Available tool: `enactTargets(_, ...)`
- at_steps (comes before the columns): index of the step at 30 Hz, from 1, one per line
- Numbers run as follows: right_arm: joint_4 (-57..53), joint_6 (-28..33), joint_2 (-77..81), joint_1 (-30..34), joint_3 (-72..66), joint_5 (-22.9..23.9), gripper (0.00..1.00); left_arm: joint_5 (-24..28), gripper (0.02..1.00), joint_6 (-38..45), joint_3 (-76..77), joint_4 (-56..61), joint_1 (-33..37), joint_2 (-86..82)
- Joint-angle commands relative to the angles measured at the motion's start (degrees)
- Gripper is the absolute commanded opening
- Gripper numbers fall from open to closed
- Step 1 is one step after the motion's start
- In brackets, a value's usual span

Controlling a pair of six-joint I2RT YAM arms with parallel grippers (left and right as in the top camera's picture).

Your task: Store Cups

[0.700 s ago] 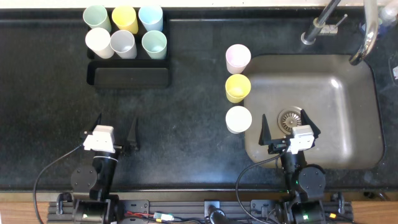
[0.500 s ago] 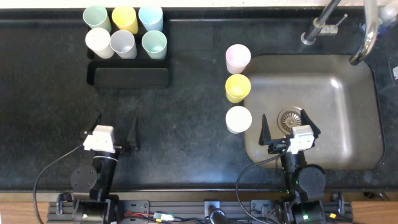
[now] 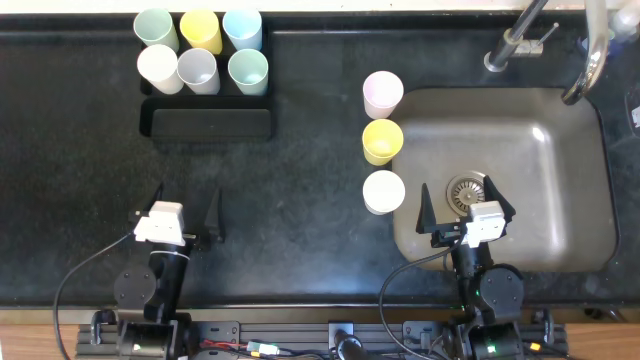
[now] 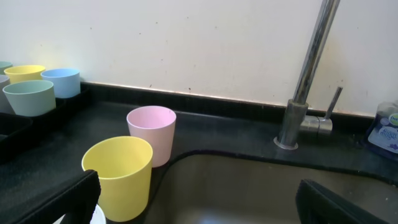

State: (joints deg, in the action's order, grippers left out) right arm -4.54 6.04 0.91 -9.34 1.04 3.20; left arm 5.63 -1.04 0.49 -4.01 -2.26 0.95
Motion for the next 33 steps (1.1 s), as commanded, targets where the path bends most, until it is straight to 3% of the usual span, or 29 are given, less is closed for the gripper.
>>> enactTargets(1,0.3,0.0,-0.7,0.3,-0.8,-0.4,0.996,0.8,0.998,1.0,0.0,-0.3,-0.3,-0.8)
enactTargets(26,0.3,0.0,-0.7,0.3,-0.8,-0.4,0.996,0.7,1.000,1.1,0.2,3.3,-0.2,-0.8)
enactTargets(33,0.3,0.0,-0.7,0.3,-0.8,-0.4,0.996,0.8,1.000,-0.6,13.5,3.2,-0.3,9.3)
